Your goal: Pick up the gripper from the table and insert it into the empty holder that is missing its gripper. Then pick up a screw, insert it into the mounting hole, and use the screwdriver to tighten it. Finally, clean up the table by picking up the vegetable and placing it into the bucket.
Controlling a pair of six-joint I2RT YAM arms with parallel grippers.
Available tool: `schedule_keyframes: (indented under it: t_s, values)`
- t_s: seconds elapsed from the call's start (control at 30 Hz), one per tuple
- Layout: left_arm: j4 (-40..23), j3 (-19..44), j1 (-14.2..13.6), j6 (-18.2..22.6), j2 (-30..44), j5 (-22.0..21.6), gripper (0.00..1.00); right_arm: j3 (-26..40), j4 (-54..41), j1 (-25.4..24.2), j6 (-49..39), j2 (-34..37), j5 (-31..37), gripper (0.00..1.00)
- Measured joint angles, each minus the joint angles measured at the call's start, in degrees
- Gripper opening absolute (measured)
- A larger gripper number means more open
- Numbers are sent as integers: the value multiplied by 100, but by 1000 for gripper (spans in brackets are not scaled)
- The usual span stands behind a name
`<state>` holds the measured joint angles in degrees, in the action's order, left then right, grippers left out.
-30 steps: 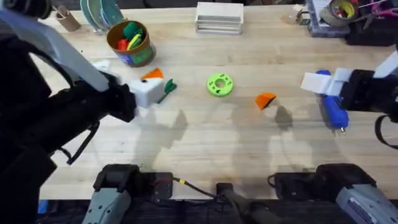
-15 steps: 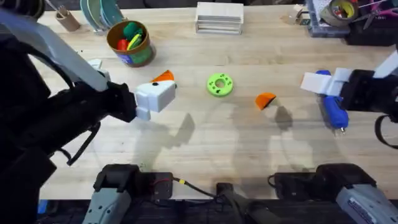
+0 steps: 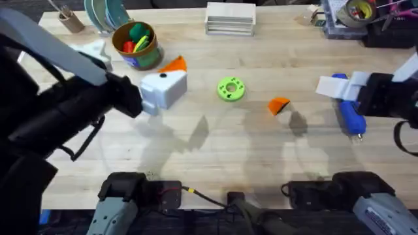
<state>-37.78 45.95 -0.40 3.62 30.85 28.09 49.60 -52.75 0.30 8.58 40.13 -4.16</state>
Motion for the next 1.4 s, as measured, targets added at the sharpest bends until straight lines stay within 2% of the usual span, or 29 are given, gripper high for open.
schedule_keyframes:
  t_s: [0.13,0.37,0.63,1.0,1.4]
  values:
    - [404,0,0,-1,0,102,992,0,1,0,0,-1,0,931]
    - [514,-28,0,0,0,116,993,0,0,0,0,-1,0,929]
    - [1116,-544,0,0,-120,38,993,0,0,0,0,-1,0,930]
    - [2183,-1828,0,2,-1619,-73,993,0,0,0,0,-1,0,929]
    - [2892,-3065,0,1,-2698,-67,993,0,0,0,1,-1,0,929]
